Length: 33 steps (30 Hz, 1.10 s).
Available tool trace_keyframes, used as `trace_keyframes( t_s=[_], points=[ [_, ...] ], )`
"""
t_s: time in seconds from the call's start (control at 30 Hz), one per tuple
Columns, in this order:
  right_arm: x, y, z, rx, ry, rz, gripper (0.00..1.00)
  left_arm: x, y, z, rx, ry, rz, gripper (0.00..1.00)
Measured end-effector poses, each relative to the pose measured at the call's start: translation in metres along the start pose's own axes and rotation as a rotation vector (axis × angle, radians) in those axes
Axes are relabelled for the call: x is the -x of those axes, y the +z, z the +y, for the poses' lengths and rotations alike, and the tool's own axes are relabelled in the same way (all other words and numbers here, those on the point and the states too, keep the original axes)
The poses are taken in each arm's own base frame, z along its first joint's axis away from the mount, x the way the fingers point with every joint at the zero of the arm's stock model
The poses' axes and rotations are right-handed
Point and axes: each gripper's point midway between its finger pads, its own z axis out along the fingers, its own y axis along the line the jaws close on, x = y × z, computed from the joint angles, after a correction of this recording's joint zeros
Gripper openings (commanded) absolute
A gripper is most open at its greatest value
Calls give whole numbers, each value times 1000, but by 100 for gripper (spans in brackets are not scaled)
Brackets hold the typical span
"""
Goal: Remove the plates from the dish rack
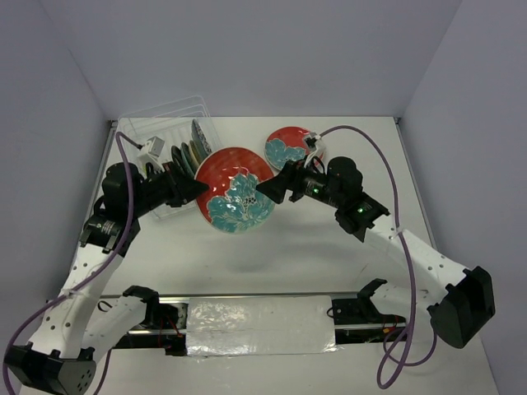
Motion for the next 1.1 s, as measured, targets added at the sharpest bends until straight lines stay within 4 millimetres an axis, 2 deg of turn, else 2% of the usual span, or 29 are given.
trace_keyframes(
  t_s=[0.1,0.3,0.47,0.5,0.53,0.6,0.63,0.67,0.7,0.73,0.77,0.83,0.87,0.93,1.03,1.1],
  points=[
    [3,-2,0,-18,-21,-20,87,3,2,0,-7,-12,-17,0],
    [19,-17,3,-37,-76,-90,85,14,3,-13,-72,1,-61,0],
    [7,-17,-12,-77,-64,-53,81,14,0,-29,-171,-6,-79,0],
    [4,-17,-12,-66,-55,-43,77,13,-2,-32,-191,3,-83,0],
    [3,-17,-12,-56,-48,-36,65,13,-2,-33,-200,10,-86,0],
    [2,-17,-5,-4,-41,-25,46,11,-2,-33,-213,12,-87,0],
    [2,-17,-1,28,-31,-22,30,10,-1,-33,-216,9,-86,0],
    [2,-18,2,59,-30,-21,16,10,0,-32,-218,4,-86,5],
    [2,-18,5,85,-16,-21,0,9,0,-31,-216,4,-85,16],
    [2,-21,9,123,38,-19,0,9,1,-26,-203,9,-89,31],
    [5,-22,9,135,68,-27,0,10,2,-26,-203,21,-92,59],
    [4,-24,4,155,84,-22,0,13,1,-30,-204,26,-96,91],
    [-1,-25,-6,140,105,-7,0,18,0,-31,-190,41,-105,99],
    [-12,-28,-36,63,193,23,0,33,-4,-32,-132,64,-141,100],
    [-18,-39,-108,-166,370,4,0,57,-14,-25,-7,115,-208,100],
    [-14,-52,-158,-336,465,-58,0,63,-23,-14,80,147,-236,99]
  ],
)
